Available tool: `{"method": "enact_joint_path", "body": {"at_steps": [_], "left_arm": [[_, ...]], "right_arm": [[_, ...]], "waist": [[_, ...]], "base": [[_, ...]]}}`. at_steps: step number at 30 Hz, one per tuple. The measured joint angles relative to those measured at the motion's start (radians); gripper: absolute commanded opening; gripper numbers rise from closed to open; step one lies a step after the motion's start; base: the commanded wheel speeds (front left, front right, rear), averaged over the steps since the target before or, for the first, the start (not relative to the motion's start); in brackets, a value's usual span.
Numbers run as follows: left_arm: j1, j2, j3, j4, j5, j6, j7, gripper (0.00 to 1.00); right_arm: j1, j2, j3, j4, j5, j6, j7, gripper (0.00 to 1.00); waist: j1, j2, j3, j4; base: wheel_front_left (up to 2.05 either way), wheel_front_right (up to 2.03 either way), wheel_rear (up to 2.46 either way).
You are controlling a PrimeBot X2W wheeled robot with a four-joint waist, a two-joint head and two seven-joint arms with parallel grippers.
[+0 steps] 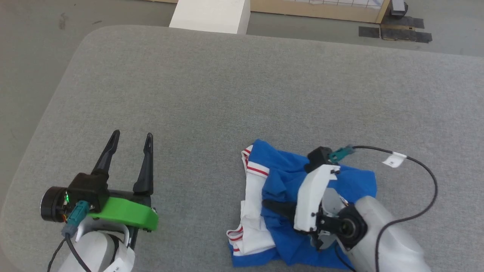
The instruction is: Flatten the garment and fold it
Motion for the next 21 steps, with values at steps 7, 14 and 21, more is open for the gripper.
{"method": "enact_joint_path", "body": {"at_steps": [7,14,21], "left_arm": [[0.004,-0.006,0.006,0.018,0.006,-0.009,0.000,1.00],[0.022,-0.011,0.002,0.028,0.007,-0.013,0.000,1.00],[0.047,-0.014,0.000,0.033,0.007,-0.013,0.000,1.00]], "right_arm": [[-0.056,-0.003,0.173,-0.021,-0.025,0.000,-0.072,1.00],[-0.118,-0.078,0.336,-0.136,-0.138,0.000,-0.198,1.00],[-0.134,-0.163,0.268,-0.128,-0.409,0.000,-0.430,1.00]], "waist": [[0.0000,0.0000,-0.030,-0.019],[0.0000,0.0000,-0.079,-0.047],[-0.0001,0.0000,-0.132,-0.072]], "base": [[0.00,0.00,0.00],[0.00,0.00,0.00],[0.00,0.00,0.00]]}}
